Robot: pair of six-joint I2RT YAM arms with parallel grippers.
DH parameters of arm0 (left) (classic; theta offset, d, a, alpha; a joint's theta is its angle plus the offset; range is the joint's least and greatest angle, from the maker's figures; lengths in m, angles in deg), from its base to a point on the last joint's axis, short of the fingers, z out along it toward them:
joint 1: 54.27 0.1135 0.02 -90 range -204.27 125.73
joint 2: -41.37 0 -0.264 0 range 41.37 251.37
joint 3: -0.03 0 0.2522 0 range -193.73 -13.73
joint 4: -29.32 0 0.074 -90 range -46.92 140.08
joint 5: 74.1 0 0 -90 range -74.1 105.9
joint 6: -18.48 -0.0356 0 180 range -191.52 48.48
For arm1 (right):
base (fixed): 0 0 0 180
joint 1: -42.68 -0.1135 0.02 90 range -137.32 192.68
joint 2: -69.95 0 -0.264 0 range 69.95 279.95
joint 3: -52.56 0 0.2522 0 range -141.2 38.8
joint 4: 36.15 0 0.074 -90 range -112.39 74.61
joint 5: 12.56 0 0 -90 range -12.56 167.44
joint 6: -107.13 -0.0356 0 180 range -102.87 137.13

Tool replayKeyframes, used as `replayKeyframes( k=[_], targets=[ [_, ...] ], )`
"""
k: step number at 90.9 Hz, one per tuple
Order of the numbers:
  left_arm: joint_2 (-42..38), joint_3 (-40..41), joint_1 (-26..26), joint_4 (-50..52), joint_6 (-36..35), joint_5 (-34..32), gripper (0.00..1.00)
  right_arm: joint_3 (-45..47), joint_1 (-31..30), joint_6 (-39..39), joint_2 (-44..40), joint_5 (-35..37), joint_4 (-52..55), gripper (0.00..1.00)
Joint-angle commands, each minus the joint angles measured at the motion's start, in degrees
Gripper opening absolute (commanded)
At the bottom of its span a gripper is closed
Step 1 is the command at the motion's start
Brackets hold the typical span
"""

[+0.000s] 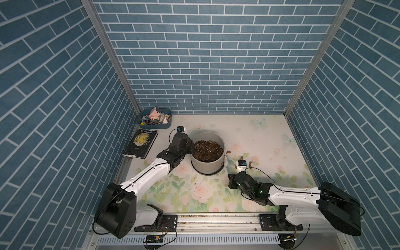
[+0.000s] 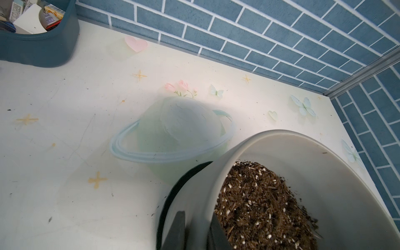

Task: Scrub the dried mud off the ceramic pot
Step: Brush off the soil from the pot.

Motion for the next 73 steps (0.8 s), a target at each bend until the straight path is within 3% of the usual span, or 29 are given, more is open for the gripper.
replayKeyframes(
  k=[1, 35, 73],
  targets=[
    [-2.4, 2.6, 0.0, 1.5, 5.4, 4.2, 0.00, -2.5, -2.2, -0.6, 2.6, -1.2, -2.2, 0.00],
    [-4.6, 3.8, 0.0, 1.5, 7.8, 5.3, 0.07, -1.6, -3.6, -2.1, 3.6, -1.9, -5.8, 0.00],
    [-3.7, 4.8, 0.0, 0.9, 8.6, 3.1, 0.00, 1.0, -3.6, -2.9, -0.8, -4.8, -11.6, 0.00]
  ],
)
